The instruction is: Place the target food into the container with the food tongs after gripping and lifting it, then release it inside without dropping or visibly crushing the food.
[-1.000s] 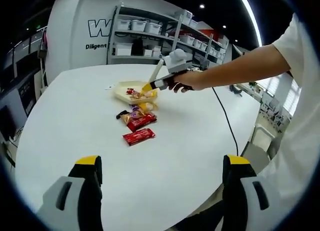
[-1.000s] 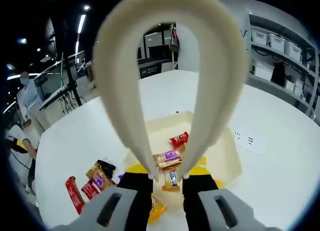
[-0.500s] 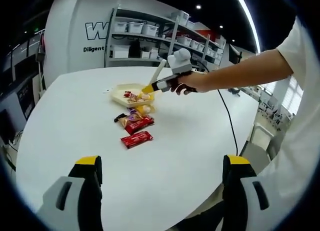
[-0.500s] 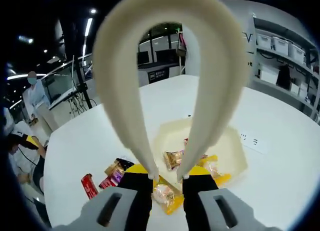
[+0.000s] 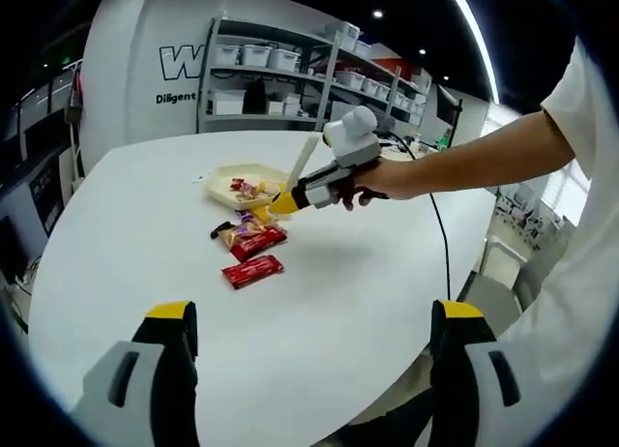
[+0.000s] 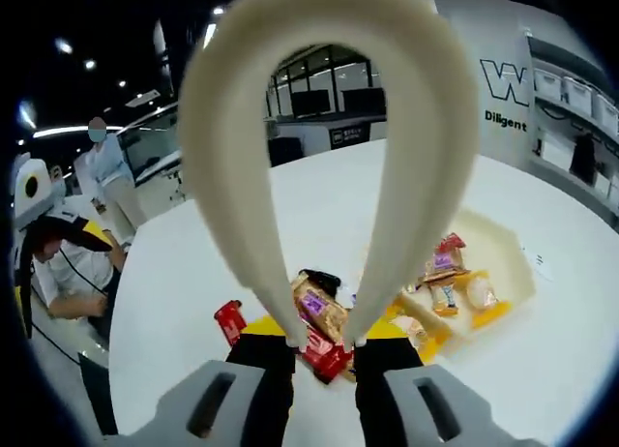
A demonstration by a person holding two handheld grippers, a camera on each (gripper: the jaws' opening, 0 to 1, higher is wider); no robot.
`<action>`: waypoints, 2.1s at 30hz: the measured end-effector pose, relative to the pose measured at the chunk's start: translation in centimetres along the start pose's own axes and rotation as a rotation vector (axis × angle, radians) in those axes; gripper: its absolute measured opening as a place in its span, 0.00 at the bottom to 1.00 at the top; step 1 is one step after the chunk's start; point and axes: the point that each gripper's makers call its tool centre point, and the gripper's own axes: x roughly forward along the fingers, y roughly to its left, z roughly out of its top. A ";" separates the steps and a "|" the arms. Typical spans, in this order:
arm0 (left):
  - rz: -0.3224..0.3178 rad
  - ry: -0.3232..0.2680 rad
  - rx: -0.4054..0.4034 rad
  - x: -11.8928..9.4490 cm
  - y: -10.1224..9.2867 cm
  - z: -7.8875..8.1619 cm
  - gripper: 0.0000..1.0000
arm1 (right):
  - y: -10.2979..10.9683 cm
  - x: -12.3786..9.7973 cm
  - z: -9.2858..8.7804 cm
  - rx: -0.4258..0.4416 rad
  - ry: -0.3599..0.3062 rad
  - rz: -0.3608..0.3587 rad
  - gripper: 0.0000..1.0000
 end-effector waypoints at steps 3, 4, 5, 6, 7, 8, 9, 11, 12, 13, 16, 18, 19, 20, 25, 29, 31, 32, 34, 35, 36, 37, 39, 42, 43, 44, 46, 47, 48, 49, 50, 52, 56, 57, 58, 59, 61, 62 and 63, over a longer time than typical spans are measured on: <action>0.000 0.002 0.004 -0.1 -0.2 -0.1 0.99 | 1.4 0.3 -0.3 -0.013 0.008 0.030 0.17; -0.001 0.002 0.001 -0.2 -0.2 -0.1 0.99 | 1.7 0.4 -0.4 -0.014 0.010 0.035 0.17; -0.001 0.002 0.001 -0.2 -0.3 -0.1 0.99 | 2.2 0.5 -0.4 -0.020 0.011 0.049 0.17; 0.000 0.002 0.002 -0.2 -0.3 -0.2 0.99 | 2.6 0.6 -0.4 -0.021 0.012 0.059 0.17; 0.002 0.002 0.003 -0.3 -0.3 -0.2 0.99 | 3.0 0.8 -0.5 -0.024 0.014 0.067 0.17; 0.004 0.001 0.004 -0.3 -0.3 -0.2 0.99 | 3.3 1.0 -0.5 -0.033 0.018 0.072 0.17; 0.006 -0.002 0.004 -0.4 -0.4 -0.2 0.99 | 3.6 1.2 -0.6 -0.033 0.019 0.084 0.17; 0.008 -0.003 0.001 -0.6 -0.4 -0.2 0.99 | 4.1 1.4 -0.6 -0.037 0.020 0.098 0.17; 0.012 -0.004 0.002 -0.7 -0.4 -0.2 0.99 | 4.4 1.7 -0.6 -0.050 0.024 0.109 0.17; 0.013 -0.003 0.002 -0.7 -0.4 -0.3 0.99 | 4.7 1.8 -0.6 -0.056 0.028 0.118 0.17; 0.019 -0.003 -0.003 -1.0 -0.4 -0.4 0.99 | 5.5 2.4 -0.6 -0.095 0.033 0.152 0.17; 0.025 -0.005 -0.003 -1.2 -0.3 -0.4 0.99 | 5.9 2.7 -0.7 -0.105 0.039 0.163 0.17; 0.028 -0.006 -0.007 -1.3 -0.3 -0.4 0.99 | 6.1 2.9 -0.7 -0.109 0.042 0.173 0.18; 0.030 -0.008 -0.009 -1.4 -0.2 -0.4 0.99 | 6.3 3.1 -0.8 -0.119 0.046 0.182 0.18; 0.037 -0.010 -0.010 -1.6 0.0 -0.4 0.99 | 6.7 3.6 -1.3 -0.149 0.064 0.199 0.19; 0.041 -0.008 -0.014 -1.7 0.2 -0.5 0.98 | 6.8 4.2 -2.1 -0.191 0.087 0.208 0.19; 0.042 -0.006 -0.011 -1.7 0.2 -0.5 0.98 | 6.7 4.3 -2.2 -0.192 0.091 0.211 0.20; 0.041 -0.005 -0.013 -1.7 0.2 -0.6 0.98 | 6.6 4.4 -2.0 -0.215 0.078 0.208 0.20; 0.044 -0.005 -0.017 -1.7 0.3 -0.6 0.99 | 6.6 4.5 -1.9 -0.203 0.080 0.213 0.20; 0.044 -0.005 -0.017 -1.7 0.3 -0.7 0.98 | 6.5 4.5 -1.9 -0.201 0.080 0.212 0.20; 0.044 -0.004 -0.017 -1.7 0.3 -0.7 0.98 | 6.6 4.6 -1.9 -0.204 0.079 0.214 0.20; 0.045 -0.003 -0.017 -1.8 0.4 -0.7 0.99 | 6.5 4.6 -1.8 -0.211 0.077 0.211 0.20; 0.048 -0.004 -0.016 -1.8 0.5 -0.6 0.98 | 6.7 4.6 -1.4 -0.241 0.059 0.216 0.20; 0.052 -0.007 -0.022 -1.8 0.7 -0.5 0.98 | 6.9 4.7 -1.8 -0.267 0.080 0.230 0.21; 0.052 -0.006 -0.021 -1.8 0.7 -0.5 0.98 | 6.9 4.8 -1.8 -0.293 0.079 0.226 0.21; 0.053 -0.004 -0.019 -1.8 0.7 -0.5 0.98 | 6.9 4.8 -1.8 -0.291 0.083 0.231 0.21; 0.052 -0.005 -0.020 -1.8 0.7 -0.5 0.98 | 6.9 5.0 -1.9 -0.293 0.089 0.233 0.22; 0.052 -0.005 -0.022 -1.8 0.7 -0.5 0.98 | 6.9 5.0 -2.0 -0.301 0.091 0.234 0.22; 0.051 -0.003 -0.022 -1.8 0.7 -0.5 0.98 | 7.0 5.1 -2.0 -0.302 0.091 0.238 0.22; 0.051 0.000 -0.022 -1.7 0.7 -0.6 0.98 | 7.0 5.1 -2.2 -0.293 0.101 0.239 0.22; 0.051 0.001 -0.022 -1.7 0.7 -0.7 0.98 | 6.9 5.1 -2.3 -0.290 0.107 0.235 0.22; 0.050 0.000 -0.023 -1.7 0.6 -0.7 0.98 | 7.0 5.0 -2.5 -0.272 0.113 0.239 0.22; 0.049 -0.002 -0.022 -1.7 0.6 -0.5 0.98 | 7.3 4.5 -2.8 -0.273 0.127 0.246 0.21; 0.047 -0.002 -0.023 -1.7 0.6 -0.5 0.98 | 7.3 4.5 -2.8 -0.269 0.130 0.248 0.21; 0.046 -0.003 -0.022 -1.6 0.5 -0.4 0.98 | 7.4 4.4 -2.9 -0.270 0.131 0.250 0.21; 0.045 -0.004 -0.019 -1.6 0.5 -0.4 0.98 | 7.5 4.2 -3.0 -0.279 0.132 0.256 0.21; 0.044 -0.003 -0.017 -1.5 0.5 -0.3 0.98 | 7.6 4.0 -3.1 -0.296 0.133 0.263 0.22; 0.041 -0.005 -0.016 -1.5 0.4 -0.3 0.98 | 7.6 4.0 -3.1 -0.312 0.128 0.268 0.22; 0.041 -0.006 -0.017 -1.5 0.4 -0.3 0.98 | 7.5 4.0 -3.1 -0.311 0.131 0.268 0.22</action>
